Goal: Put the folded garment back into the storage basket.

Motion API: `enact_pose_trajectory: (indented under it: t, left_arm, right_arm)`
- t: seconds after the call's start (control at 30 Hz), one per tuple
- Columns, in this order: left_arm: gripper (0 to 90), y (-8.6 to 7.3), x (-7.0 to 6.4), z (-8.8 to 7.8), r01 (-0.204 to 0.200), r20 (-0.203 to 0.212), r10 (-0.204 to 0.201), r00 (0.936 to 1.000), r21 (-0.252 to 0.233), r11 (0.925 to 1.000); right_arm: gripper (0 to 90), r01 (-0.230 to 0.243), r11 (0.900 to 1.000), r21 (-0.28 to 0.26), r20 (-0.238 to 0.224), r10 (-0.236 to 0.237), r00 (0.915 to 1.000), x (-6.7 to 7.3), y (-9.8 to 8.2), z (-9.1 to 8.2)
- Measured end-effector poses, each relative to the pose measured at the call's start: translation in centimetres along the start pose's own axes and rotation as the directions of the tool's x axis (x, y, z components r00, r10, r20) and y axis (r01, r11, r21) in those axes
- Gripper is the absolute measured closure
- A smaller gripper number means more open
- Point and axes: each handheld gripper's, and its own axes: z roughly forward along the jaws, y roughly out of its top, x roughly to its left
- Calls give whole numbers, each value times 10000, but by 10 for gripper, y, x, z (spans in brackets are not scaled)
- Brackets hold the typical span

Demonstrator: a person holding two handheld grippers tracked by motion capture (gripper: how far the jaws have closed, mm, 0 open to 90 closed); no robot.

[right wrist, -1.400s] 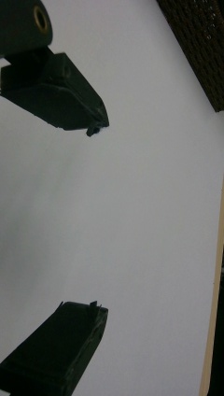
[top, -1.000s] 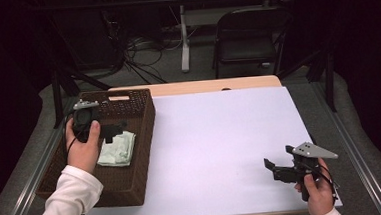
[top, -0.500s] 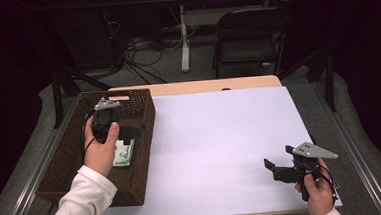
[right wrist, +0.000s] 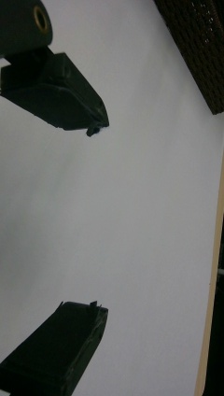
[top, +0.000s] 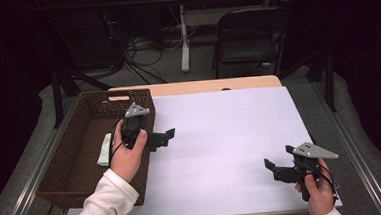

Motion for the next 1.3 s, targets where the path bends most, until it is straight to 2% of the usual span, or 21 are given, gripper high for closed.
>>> enact_pose_trajectory:
  t: [0.2,0.5,0.7,0.77,0.8,0.9,1.3]
  left_arm:
    - [4,-4,-14,13,-77,263,76,9996,34,10000]
    - [4,-15,-24,25,-279,498,277,9984,51,9996]
    - [4,-30,-34,33,-369,599,369,9975,-4,9993]
    - [4,-36,-37,37,-282,750,282,9968,-10,9996]
    - [4,-40,-40,40,-438,783,429,9960,103,9990]
    - [4,-46,-45,43,-455,809,449,9957,64,9989]
    - [4,-68,-51,58,-399,1104,388,9931,80,9992]
  right_arm:
    - [75,10,10000,-8,-22,-11,10000,0,0,0]
    - [75,67,10000,-4,-54,-67,10000,0,0,0]
    - [75,126,9999,-11,-19,-127,9999,1,0,0]
    - [75,89,10000,-44,-91,-89,9999,1,0,0]
    - [75,86,10000,-26,-83,-87,9999,1,0,0]
    - [75,137,9999,-34,-79,-137,9999,1,0,0]
    - [75,175,9998,-64,-55,-176,9998,2,0,-1]
